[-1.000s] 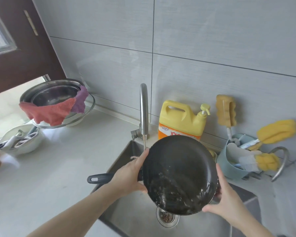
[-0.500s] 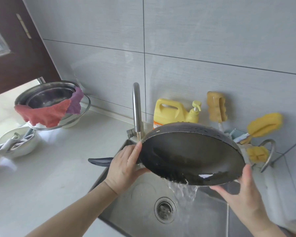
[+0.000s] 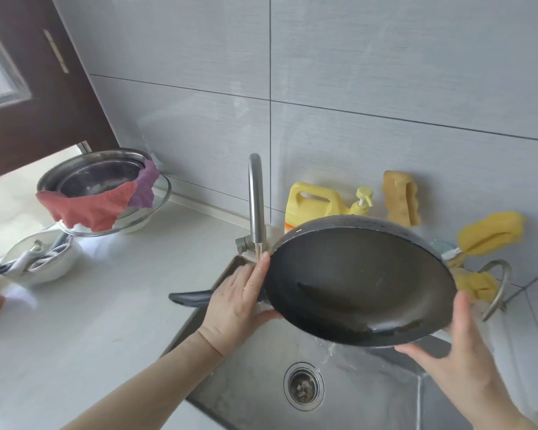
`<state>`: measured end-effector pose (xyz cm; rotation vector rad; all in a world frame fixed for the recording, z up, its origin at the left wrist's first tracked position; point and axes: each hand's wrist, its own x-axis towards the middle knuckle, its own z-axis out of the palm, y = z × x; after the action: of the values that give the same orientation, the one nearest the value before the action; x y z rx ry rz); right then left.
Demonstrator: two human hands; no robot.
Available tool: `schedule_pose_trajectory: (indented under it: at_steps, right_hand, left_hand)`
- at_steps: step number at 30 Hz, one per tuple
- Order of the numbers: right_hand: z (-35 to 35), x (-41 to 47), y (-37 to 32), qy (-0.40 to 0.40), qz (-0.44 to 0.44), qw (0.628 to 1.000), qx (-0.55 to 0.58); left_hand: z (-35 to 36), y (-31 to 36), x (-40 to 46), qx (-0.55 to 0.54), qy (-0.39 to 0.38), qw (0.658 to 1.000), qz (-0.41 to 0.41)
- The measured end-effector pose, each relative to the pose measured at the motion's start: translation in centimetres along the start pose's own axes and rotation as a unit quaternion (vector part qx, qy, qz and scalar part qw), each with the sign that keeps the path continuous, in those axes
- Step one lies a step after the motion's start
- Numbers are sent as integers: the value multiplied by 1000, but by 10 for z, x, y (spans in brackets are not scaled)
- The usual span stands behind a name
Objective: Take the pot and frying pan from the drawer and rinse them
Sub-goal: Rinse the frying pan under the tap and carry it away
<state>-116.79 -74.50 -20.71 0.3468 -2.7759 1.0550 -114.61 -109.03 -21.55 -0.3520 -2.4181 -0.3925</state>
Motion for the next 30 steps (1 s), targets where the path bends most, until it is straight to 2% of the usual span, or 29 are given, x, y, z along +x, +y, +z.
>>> schedule_pose_trajectory:
  at_steps: [3,5,8,12,16,18,20,22,25,28,30]
  right_hand:
    - [4,3,6,-92,14,996,15]
    - [9,6,12,-146,35,988,41]
    - [20,9,16,-243,90,962,89]
    - [40,10,9,-345,136,917,144]
    - [69,4,-2,-393,177,884,179]
    - [85,-1,-11,-413,167,872,205]
    - [103,-7,-22,-414,140,871,225]
    - [118,-17,-31,-409,139,866,250]
    - [137,-33,-44,-357,181,859,320]
    - [148,-41,-49,-273,184,881,339]
    - [144,-38,-46,-231,166,903,323]
  left_hand:
    - [9,-5,-13,-64,-164,980,-89]
    - [13,-8,-15,-111,-270,946,-143]
    - [9,-15,-10,-208,-398,865,-223]
    - [-3,-49,-16,-276,-548,731,-300]
    - [-34,-67,-5,-317,-637,629,-312]
    - [-53,-71,10,-319,-671,596,-305]
    - [-67,-77,22,-269,-674,603,-330]
    - [-76,-81,33,-174,-658,647,-344]
    - [-90,-72,45,-62,-636,721,-269]
    - [-93,-64,44,34,-575,796,-186]
    - [-88,-61,34,46,-506,847,-153]
